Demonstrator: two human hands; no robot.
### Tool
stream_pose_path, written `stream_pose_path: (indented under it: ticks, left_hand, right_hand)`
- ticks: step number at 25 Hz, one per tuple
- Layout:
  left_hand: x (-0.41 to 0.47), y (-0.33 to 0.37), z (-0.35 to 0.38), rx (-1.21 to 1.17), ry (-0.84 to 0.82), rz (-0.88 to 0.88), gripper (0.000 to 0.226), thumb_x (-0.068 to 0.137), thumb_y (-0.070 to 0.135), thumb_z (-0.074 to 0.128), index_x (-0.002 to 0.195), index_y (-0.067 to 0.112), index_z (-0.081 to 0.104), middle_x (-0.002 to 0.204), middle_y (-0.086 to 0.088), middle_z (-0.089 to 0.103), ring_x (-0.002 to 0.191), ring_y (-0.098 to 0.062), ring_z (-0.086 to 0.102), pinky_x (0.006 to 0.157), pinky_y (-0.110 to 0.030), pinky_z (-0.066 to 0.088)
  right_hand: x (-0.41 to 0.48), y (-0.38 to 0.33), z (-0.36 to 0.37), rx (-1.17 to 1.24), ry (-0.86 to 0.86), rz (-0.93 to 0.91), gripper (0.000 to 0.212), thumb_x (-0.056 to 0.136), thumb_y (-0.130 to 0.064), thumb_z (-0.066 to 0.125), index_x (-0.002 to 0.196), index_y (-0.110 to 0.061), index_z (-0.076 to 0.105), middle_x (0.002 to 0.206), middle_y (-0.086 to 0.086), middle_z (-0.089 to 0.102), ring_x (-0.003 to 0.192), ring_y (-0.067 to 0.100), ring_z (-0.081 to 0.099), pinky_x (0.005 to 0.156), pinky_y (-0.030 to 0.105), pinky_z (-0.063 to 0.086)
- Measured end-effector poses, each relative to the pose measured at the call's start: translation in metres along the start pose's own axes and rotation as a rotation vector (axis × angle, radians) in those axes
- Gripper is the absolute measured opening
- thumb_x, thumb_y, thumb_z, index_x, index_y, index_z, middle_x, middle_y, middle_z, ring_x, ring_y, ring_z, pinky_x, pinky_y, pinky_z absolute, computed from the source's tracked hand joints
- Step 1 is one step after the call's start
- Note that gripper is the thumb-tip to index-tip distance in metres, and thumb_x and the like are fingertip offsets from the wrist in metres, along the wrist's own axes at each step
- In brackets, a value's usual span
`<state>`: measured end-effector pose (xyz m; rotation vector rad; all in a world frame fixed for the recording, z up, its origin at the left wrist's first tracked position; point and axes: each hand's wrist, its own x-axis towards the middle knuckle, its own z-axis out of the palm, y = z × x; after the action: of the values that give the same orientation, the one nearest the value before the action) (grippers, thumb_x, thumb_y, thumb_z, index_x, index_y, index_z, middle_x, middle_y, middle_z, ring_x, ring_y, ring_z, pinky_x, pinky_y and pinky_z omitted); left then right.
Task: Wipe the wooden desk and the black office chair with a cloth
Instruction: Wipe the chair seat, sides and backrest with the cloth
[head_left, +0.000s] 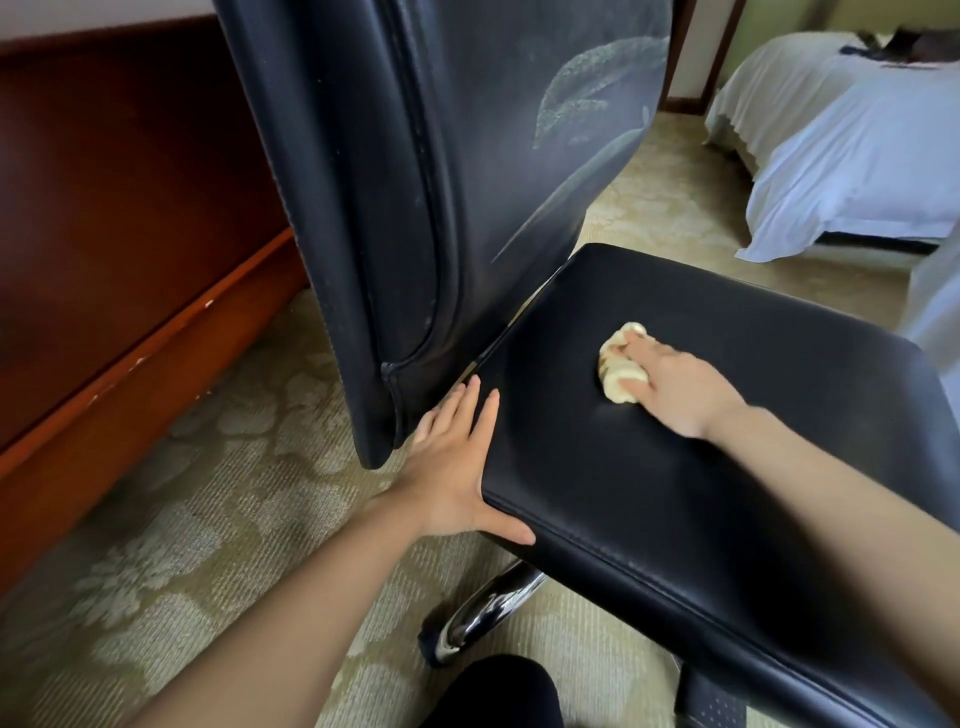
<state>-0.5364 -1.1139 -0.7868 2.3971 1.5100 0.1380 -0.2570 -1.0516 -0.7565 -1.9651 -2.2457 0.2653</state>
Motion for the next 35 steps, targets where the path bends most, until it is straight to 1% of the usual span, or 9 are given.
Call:
stream_pose_path:
  ticks: [4, 8, 12, 15, 19, 23, 27, 30, 35]
  left_hand:
    - [0.003, -0.004, 0.004, 0.024, 0.037, 0.022, 0.148, 0.037, 0.094, 0.047, 0.143, 0.024, -0.03, 0.15, 0.004, -0.037, 0.135, -0.008, -0.038, 0.108, -0.031, -0.019]
    - [0.004, -0.006, 0.005, 0.032, 0.05, 0.043, 0.146, 0.037, 0.095, 0.044, 0.135, 0.027, -0.039, 0.148, 0.003, -0.041, 0.133, -0.009, -0.04, 0.108, -0.03, -0.022]
    - [0.006, -0.01, 0.005, 0.028, 0.066, 0.051, 0.147, 0.038, 0.094, 0.05, 0.133, 0.029, -0.043, 0.148, 0.006, -0.041, 0.132, -0.008, -0.042, 0.107, -0.031, -0.023]
    - [0.009, -0.012, 0.005, 0.022, 0.06, 0.062, 0.149, 0.04, 0.091, 0.056, 0.139, 0.028, -0.036, 0.148, 0.008, -0.041, 0.132, -0.007, -0.042, 0.106, -0.029, -0.025]
    - [0.013, -0.014, 0.004, -0.002, 0.048, 0.07, 0.148, 0.04, 0.09, 0.057, 0.139, 0.03, -0.035, 0.147, 0.011, -0.041, 0.131, -0.005, -0.042, 0.1, -0.022, -0.033]
    - [0.015, -0.017, 0.002, 0.028, 0.047, 0.072, 0.148, 0.04, 0.09, 0.055, 0.143, 0.027, -0.029, 0.151, 0.007, -0.035, 0.134, -0.007, -0.038, 0.107, -0.028, -0.024]
    - [0.015, -0.016, 0.001, 0.067, 0.058, 0.08, 0.147, 0.045, 0.089, 0.055, 0.146, 0.018, -0.024, 0.153, -0.003, -0.032, 0.136, -0.012, -0.038, 0.109, -0.03, -0.024]
    - [0.008, -0.011, -0.001, 0.083, 0.086, 0.068, 0.143, 0.051, 0.085, 0.056, 0.146, 0.013, -0.022, 0.154, -0.01, -0.029, 0.137, -0.018, -0.036, 0.114, -0.037, -0.02]
    - [-0.023, 0.003, 0.015, -0.012, 0.246, -0.197, 0.135, 0.056, 0.085, 0.049, 0.149, 0.012, -0.014, 0.158, -0.012, -0.014, 0.145, -0.025, -0.012, 0.117, -0.042, -0.003]
  right_hand:
    - [0.068, 0.007, -0.001, 0.027, 0.028, 0.076, 0.036, 0.096, -0.031, 0.043, 0.129, -0.02, 0.045, 0.13, 0.014, 0.052, 0.112, 0.036, 0.051, 0.081, 0.035, 0.034]
    - [0.126, -0.001, -0.003, 0.029, 0.027, 0.152, 0.031, 0.096, -0.029, 0.04, 0.123, -0.016, 0.05, 0.124, 0.018, 0.054, 0.11, 0.039, 0.051, 0.08, 0.036, 0.034]
    - [0.169, -0.019, -0.003, -0.014, -0.001, 0.135, 0.035, 0.095, -0.028, 0.038, 0.122, -0.011, 0.052, 0.13, 0.017, 0.049, 0.115, 0.038, 0.049, 0.085, 0.038, 0.036]
    - [0.183, -0.036, 0.002, -0.087, -0.048, 0.065, 0.038, 0.093, -0.028, 0.037, 0.124, -0.013, 0.054, 0.132, 0.015, 0.049, 0.117, 0.036, 0.048, 0.088, 0.038, 0.037]
    - [0.168, -0.052, 0.002, -0.166, -0.078, 0.005, 0.036, 0.092, -0.027, 0.041, 0.122, -0.014, 0.057, 0.125, 0.018, 0.056, 0.113, 0.038, 0.051, 0.082, 0.035, 0.035]
    - [0.124, -0.083, 0.012, -0.164, -0.06, -0.143, 0.036, 0.092, -0.026, 0.043, 0.124, -0.018, 0.058, 0.129, 0.015, 0.055, 0.117, 0.035, 0.051, 0.088, 0.034, 0.038]
    - [0.092, -0.105, 0.02, -0.146, -0.127, -0.233, 0.047, 0.096, -0.029, 0.039, 0.142, -0.022, 0.039, 0.15, 0.004, 0.036, 0.137, 0.023, 0.031, 0.106, 0.031, 0.024]
    - [0.074, -0.116, 0.02, -0.127, -0.167, -0.227, 0.05, 0.097, -0.028, 0.038, 0.146, -0.021, 0.032, 0.154, -0.002, 0.028, 0.142, 0.015, 0.019, 0.109, 0.029, 0.014]
    - [0.05, -0.134, 0.024, -0.117, -0.201, -0.28, 0.05, 0.097, -0.027, 0.037, 0.147, -0.021, 0.03, 0.155, -0.005, 0.025, 0.144, 0.013, 0.013, 0.114, 0.025, 0.007]
